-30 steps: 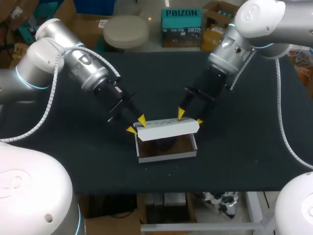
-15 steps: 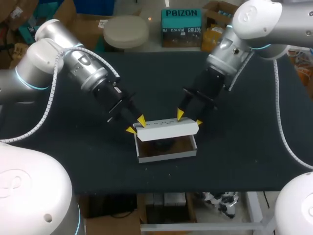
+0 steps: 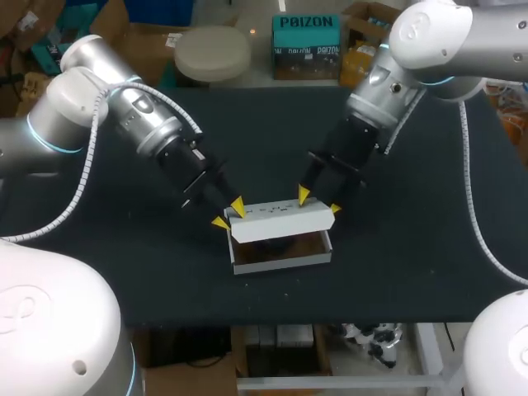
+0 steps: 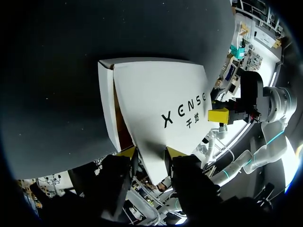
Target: Assemble the packaging by folding the flat box into shape, placing the metal phone stand inside, and closing the box properly
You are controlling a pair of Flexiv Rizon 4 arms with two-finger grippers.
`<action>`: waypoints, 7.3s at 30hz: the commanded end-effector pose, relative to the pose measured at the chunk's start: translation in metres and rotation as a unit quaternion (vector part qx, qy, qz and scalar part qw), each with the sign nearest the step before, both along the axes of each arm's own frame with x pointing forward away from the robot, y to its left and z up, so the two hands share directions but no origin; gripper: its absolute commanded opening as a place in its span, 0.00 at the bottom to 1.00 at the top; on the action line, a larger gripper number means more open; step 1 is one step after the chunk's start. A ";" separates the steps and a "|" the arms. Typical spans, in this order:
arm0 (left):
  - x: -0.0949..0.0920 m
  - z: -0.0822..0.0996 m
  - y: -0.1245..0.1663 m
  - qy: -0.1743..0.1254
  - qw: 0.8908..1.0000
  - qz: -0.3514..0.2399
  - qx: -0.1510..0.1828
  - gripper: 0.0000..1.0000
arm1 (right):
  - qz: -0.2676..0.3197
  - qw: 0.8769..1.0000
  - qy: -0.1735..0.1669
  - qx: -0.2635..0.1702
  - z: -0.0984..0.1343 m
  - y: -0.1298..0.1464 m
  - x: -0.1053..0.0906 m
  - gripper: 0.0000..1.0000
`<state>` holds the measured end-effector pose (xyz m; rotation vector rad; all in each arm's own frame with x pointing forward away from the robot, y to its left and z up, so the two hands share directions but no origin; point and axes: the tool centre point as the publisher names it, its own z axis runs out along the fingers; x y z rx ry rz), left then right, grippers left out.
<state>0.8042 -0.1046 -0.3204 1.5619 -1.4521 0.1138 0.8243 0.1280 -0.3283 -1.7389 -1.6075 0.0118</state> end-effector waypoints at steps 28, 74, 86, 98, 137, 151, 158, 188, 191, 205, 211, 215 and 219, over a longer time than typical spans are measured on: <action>0.002 0.005 -0.003 -0.014 1.000 -0.002 0.000 0.37 | -0.003 1.000 -0.004 0.002 0.000 0.002 0.001 0.59; -0.002 -0.011 0.002 -0.041 0.999 -0.007 0.009 0.41 | 0.008 1.000 -0.011 0.005 -0.024 -0.002 -0.004 0.62; -0.004 -0.011 0.004 -0.058 0.998 -0.008 0.018 0.42 | 0.011 1.000 -0.015 0.008 -0.026 -0.001 -0.002 0.63; -0.005 -0.010 0.005 -0.074 0.997 -0.009 0.030 0.43 | 0.011 1.000 -0.014 0.008 -0.028 0.001 -0.001 0.59; -0.016 0.058 -0.008 -0.364 0.900 -0.215 0.103 1.00 | 0.009 1.000 -0.011 0.007 -0.030 0.002 0.000 0.58; -0.025 0.070 -0.032 -0.482 0.726 -0.470 0.137 1.00 | 0.009 1.000 -0.011 0.007 -0.030 0.002 0.000 0.55; -0.026 0.069 -0.034 -0.495 0.709 -0.482 0.140 1.00 | 0.009 1.000 -0.011 0.007 -0.030 0.002 0.000 0.55; -0.036 0.031 -0.038 -0.558 0.642 -0.514 0.111 0.87 | 0.009 1.000 -0.011 0.007 -0.030 0.002 0.000 0.53; -0.036 0.025 -0.037 -0.558 0.647 -0.510 0.098 0.86 | 0.009 1.000 -0.011 0.007 -0.030 0.002 0.000 0.53; -0.033 -0.001 -0.036 -0.551 0.665 -0.500 0.067 0.67 | 0.009 1.000 -0.011 0.007 -0.030 0.002 0.000 0.51; -0.034 -0.007 -0.037 -0.546 0.671 -0.498 0.062 0.64 | 0.009 1.000 -0.011 0.007 -0.030 0.002 0.000 0.51; -0.034 -0.010 -0.037 -0.546 0.671 -0.498 0.065 0.64 | 0.009 1.000 -0.011 0.007 -0.030 0.002 0.000 0.50; -0.033 -0.012 -0.037 -0.549 0.668 -0.496 0.074 0.62 | 0.009 1.000 -0.011 0.007 -0.030 0.002 0.000 0.50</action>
